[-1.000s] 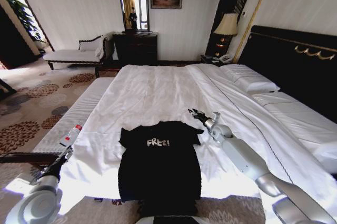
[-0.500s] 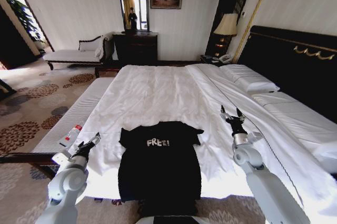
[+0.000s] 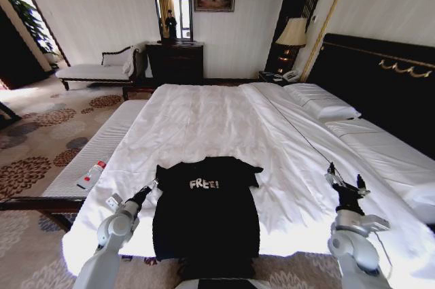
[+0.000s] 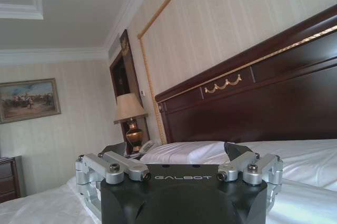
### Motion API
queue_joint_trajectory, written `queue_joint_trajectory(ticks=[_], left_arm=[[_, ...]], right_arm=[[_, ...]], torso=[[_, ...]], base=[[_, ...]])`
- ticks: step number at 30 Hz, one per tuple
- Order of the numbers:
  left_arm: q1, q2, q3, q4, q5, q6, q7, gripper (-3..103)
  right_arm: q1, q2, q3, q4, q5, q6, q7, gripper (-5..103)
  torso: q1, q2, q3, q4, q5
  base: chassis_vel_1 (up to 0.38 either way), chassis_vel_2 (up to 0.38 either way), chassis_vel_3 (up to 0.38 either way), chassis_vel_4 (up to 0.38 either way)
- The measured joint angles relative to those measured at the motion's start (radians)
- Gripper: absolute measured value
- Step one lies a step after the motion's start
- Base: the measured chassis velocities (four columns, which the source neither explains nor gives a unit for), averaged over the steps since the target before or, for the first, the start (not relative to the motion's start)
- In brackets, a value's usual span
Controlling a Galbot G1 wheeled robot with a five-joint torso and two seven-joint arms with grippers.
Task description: Fold the clothes on the bed.
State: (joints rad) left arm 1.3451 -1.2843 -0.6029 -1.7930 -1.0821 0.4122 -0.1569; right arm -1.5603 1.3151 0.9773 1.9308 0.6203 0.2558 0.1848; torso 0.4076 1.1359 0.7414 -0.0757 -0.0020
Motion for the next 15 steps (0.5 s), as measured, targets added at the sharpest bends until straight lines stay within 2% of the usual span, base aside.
queue_joint_trajectory(ticks=[3,6,8,10,15], left_arm=[[0.012,-0.009,0.038,0.003,0.048,-0.023,0.012,100],[0.009,-0.01,0.049,0.013,0.06,-0.04,0.015,100],[-0.007,-0.013,0.052,0.023,0.038,-0.043,0.014,100],[-0.046,-0.024,0.054,0.047,-0.006,-0.034,0.001,100],[-0.077,-0.04,0.069,0.092,-0.033,-0.008,-0.015,100]], right_arm=[[-0.031,0.024,0.02,0.029,0.0,-0.007,0.018,100],[-0.044,0.035,0.027,0.045,0.0,-0.013,0.028,100],[-0.055,0.044,0.03,0.062,0.002,-0.02,0.038,100],[-0.07,0.053,0.031,0.083,0.005,-0.027,0.05,100],[-0.086,0.064,0.031,0.11,0.004,-0.036,0.057,100]], torso=[[0.0,0.0,0.0,0.0001,0.0003],[0.0,0.0,0.0,0.0001,0.0003],[0.0,0.0,0.0,0.0005,0.0002],[0.0,0.0,0.0,-0.0001,0.0003],[0.0,0.0,0.0,-0.0002,0.0004]], base=[[0.0,0.0,0.0,0.0],[0.0,0.0,0.0,0.0],[0.0,0.0,0.0,0.0],[0.0,0.0,0.0,0.0],[0.0,0.0,0.0,0.0]])
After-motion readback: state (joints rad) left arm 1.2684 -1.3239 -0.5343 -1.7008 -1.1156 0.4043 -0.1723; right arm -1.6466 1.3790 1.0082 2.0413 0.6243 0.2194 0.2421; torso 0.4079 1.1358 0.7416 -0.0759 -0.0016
